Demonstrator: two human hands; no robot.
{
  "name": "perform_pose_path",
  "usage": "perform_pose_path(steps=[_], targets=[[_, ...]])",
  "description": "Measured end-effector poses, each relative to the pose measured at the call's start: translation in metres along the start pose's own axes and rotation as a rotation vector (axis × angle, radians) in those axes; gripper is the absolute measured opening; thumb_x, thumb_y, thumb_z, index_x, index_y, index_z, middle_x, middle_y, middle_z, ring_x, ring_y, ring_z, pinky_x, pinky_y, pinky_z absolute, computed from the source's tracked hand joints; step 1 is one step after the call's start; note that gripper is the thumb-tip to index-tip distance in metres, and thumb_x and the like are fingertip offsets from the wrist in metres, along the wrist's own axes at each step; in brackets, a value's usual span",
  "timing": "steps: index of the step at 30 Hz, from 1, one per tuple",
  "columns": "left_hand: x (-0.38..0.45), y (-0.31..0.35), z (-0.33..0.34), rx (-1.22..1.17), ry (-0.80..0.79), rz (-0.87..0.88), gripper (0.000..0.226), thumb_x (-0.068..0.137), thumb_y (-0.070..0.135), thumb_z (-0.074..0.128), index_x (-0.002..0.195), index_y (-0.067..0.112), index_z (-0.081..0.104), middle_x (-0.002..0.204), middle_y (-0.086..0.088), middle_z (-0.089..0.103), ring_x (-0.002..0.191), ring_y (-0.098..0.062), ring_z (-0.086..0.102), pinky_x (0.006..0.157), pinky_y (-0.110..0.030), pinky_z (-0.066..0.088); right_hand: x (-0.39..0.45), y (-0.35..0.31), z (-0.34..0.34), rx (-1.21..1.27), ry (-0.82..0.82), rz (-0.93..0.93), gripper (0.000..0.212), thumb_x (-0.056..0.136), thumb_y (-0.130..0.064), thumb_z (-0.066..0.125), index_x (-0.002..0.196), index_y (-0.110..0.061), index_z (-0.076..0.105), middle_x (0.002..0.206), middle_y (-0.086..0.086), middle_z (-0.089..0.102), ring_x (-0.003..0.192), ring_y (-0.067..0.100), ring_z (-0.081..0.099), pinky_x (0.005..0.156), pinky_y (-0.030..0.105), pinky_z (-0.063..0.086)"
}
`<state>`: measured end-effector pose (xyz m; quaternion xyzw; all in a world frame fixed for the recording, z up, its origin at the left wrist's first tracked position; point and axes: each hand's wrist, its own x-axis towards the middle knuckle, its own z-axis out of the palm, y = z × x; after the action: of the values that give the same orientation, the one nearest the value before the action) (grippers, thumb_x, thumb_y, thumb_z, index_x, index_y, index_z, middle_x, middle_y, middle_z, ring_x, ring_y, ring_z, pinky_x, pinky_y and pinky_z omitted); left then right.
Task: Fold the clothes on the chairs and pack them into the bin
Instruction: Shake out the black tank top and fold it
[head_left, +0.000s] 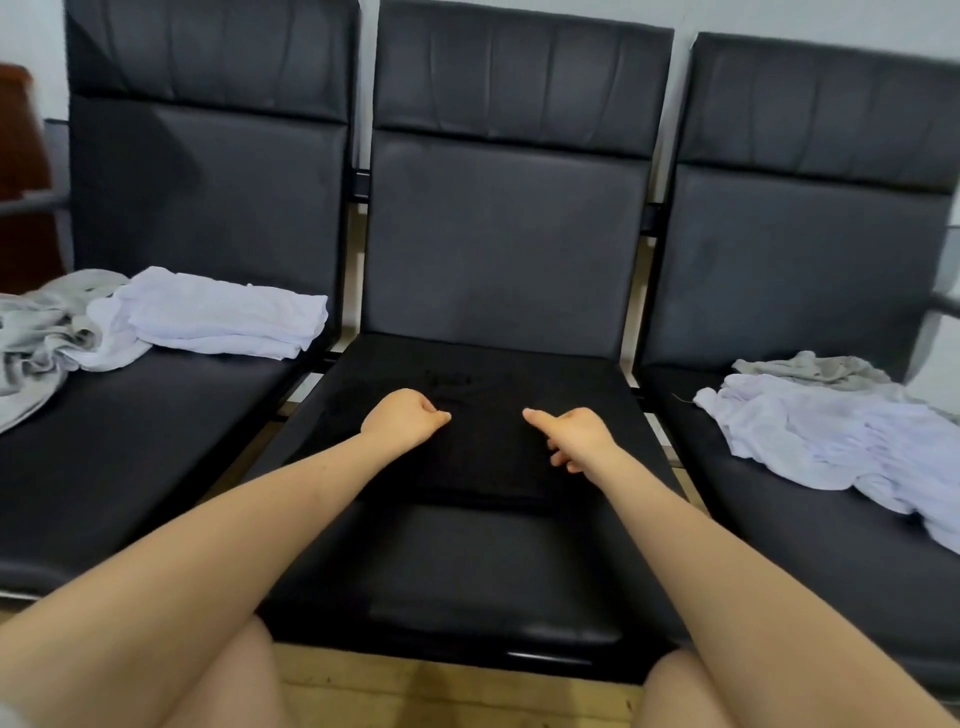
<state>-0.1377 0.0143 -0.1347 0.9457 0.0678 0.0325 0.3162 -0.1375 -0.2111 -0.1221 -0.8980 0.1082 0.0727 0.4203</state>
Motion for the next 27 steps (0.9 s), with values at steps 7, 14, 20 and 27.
perform_pose_path(steps=[7,14,20,27], targets=[[0.000,0.009,0.002,-0.061,0.015,0.047,0.022,0.091,0.033,0.060,0.075,0.020,0.067,0.077,0.005,0.064,0.081,-0.015,0.063,0.071,-0.026,0.042,-0.007,-0.012,0.016,0.199,-0.074,-0.007,0.070,0.078,-0.032,0.075,0.137,-0.007,0.046,0.115,0.007,0.061,0.102,0.025,0.060,0.088,0.036,0.051],[-0.009,0.013,0.014,-0.100,0.007,0.104,0.013,0.088,0.034,0.064,0.077,0.027,0.064,0.076,0.010,0.064,0.074,-0.007,0.060,0.068,-0.023,0.042,-0.010,-0.004,-0.013,0.551,-0.042,0.108,0.051,0.081,-0.013,0.067,0.128,-0.001,0.051,0.116,0.017,0.063,0.101,0.032,0.062,0.090,0.039,0.052],[-0.012,0.025,0.026,-0.103,0.003,0.133,0.011,0.091,0.032,0.059,0.086,0.026,0.068,0.082,0.010,0.066,0.082,-0.010,0.062,0.072,-0.025,0.047,-0.016,0.017,-0.044,0.555,0.059,0.096,0.040,0.087,-0.015,0.068,0.124,-0.002,0.060,0.116,0.013,0.066,0.096,0.027,0.064,0.087,0.037,0.053],[-0.009,0.014,0.009,-0.189,0.069,0.019,0.026,0.098,0.026,0.043,0.102,0.020,0.068,0.094,0.006,0.062,0.090,-0.013,0.057,0.079,-0.026,0.040,-0.016,-0.021,-0.029,0.676,0.049,-0.105,0.032,0.090,-0.018,0.063,0.119,-0.003,0.062,0.114,0.015,0.067,0.104,0.031,0.065,0.096,0.045,0.052]])
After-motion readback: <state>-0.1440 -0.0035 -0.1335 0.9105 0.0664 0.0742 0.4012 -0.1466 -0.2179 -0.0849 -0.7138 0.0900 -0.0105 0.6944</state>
